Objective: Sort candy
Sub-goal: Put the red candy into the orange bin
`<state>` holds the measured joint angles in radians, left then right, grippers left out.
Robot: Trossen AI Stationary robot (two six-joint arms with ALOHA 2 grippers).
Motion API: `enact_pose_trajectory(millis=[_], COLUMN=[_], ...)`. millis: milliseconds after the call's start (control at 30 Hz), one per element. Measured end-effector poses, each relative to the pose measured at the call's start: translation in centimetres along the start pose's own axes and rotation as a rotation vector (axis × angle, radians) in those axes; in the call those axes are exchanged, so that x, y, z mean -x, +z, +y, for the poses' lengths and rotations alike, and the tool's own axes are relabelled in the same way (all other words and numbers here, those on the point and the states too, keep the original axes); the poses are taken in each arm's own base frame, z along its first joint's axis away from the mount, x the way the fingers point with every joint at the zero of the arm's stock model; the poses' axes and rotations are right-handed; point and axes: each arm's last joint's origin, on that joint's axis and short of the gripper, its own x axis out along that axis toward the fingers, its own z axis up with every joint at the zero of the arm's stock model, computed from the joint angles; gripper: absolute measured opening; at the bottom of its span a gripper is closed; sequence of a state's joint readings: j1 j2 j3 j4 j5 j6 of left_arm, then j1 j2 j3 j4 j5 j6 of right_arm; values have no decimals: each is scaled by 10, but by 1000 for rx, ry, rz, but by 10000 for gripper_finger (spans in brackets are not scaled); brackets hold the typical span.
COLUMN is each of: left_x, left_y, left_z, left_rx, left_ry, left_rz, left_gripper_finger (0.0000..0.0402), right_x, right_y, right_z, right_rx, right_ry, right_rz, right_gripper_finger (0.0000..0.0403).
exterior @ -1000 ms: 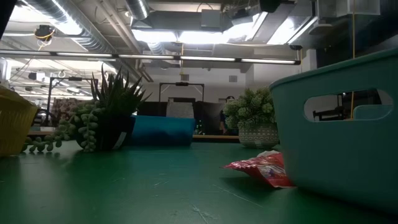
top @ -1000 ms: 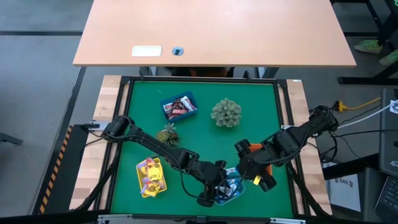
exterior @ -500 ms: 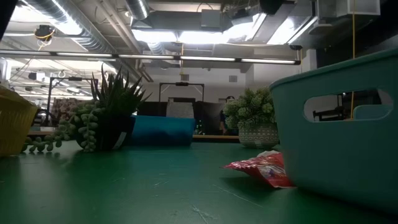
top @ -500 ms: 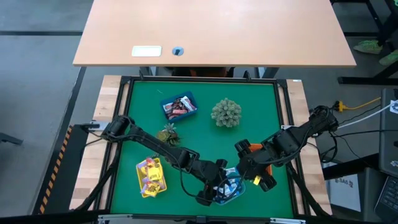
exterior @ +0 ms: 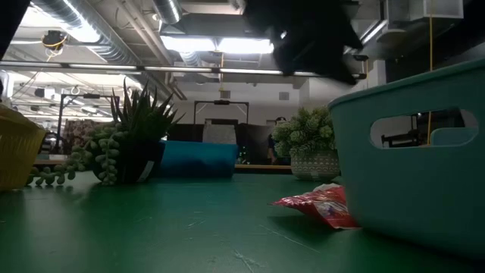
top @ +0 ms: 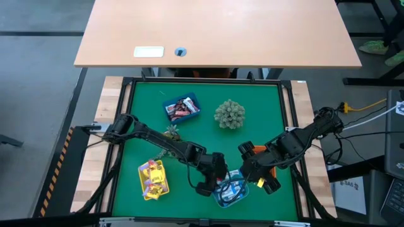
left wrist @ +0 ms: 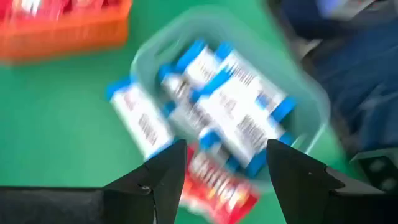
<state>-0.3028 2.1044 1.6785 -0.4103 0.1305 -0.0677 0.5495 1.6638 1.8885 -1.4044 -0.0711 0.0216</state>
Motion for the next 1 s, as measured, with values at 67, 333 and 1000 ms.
enact_pose_trajectory(millis=[67,333,1000], left_x=[1,-3,-38], left_y=[-6,-28,-77], left_z=[5,5,-17], left_rx=[14,25,-64], left_ry=[29,67,61], left_rz=[66,205,87], left_gripper_finger=[206,206,206], right_x=[0,0,0], right_y=[0,1,2], right_z=[0,0,0], right_rx=[0,0,2], right_ry=[0,0,0], right_rz=[0,-4,-20], right_gripper_finger=[253,253,253])
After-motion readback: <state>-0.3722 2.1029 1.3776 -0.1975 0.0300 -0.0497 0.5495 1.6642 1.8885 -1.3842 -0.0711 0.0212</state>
